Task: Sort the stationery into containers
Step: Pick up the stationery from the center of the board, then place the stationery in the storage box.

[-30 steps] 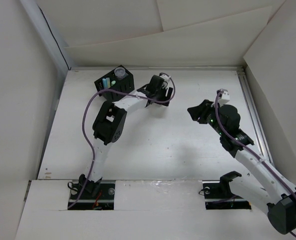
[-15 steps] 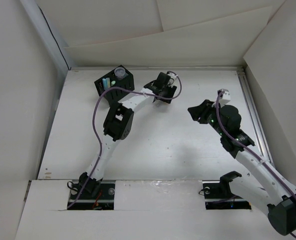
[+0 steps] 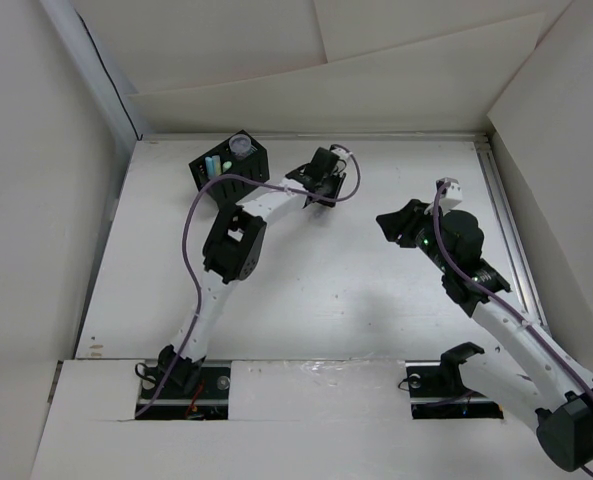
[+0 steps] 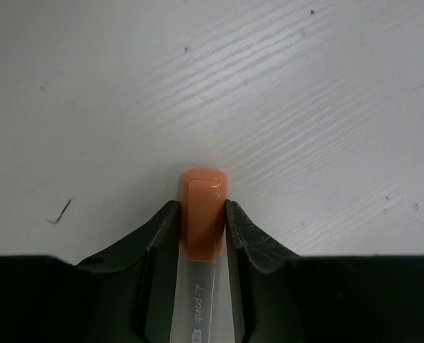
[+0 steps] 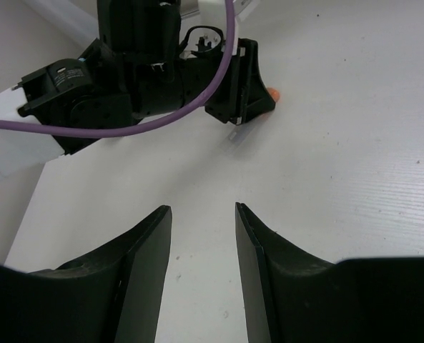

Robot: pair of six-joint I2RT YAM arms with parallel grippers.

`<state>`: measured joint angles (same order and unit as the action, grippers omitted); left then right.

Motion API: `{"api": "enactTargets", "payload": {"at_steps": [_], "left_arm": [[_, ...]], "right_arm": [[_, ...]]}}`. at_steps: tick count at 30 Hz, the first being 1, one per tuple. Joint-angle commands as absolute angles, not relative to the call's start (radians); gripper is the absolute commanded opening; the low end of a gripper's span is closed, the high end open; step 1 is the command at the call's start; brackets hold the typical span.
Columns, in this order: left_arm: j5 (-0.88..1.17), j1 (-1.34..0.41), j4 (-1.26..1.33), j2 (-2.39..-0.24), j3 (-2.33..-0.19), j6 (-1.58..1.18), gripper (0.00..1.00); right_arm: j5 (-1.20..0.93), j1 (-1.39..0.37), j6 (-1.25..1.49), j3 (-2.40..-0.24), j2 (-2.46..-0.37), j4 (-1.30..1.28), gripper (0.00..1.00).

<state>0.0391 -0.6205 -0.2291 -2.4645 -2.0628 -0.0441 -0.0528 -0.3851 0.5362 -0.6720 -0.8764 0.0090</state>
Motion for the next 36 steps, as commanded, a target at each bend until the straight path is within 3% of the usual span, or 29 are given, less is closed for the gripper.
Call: {"api": "enactTargets", "payload": {"at_steps": [1, 8, 15, 22, 36], "left_arm": [[0.000, -0.600, -0.167, -2.277, -1.978, -0.126, 0.10], [0.019, -0.474, 0.001, -2.005, -1.842, -0.304, 0.13], [-0.170, -0.322, 0.051, -1.855, -1.760, -0.385, 0.19], [-0.354, -0.200, 0.074, -1.855, -1.726, -0.365, 0.20], [-0.566, -0.189, 0.205, -1.945, -1.658, -0.247, 0.21]], "right_arm": [[-0.055, -0.377, 0.535, -0.676, -0.859, 0.051, 0.47], [-0.064, -0.377, 0.535, -0.676, -0.859, 0.051, 0.47], [-0.074, -0.377, 0.535, -0.676, -0.850, 0.051, 0.47], [-0.083, -0.377, 0.535, -0.676, -0.841, 0.051, 0.47], [-0.083, -0.377, 0.535, -0.676, -0.861, 0.051, 0.47]]}}
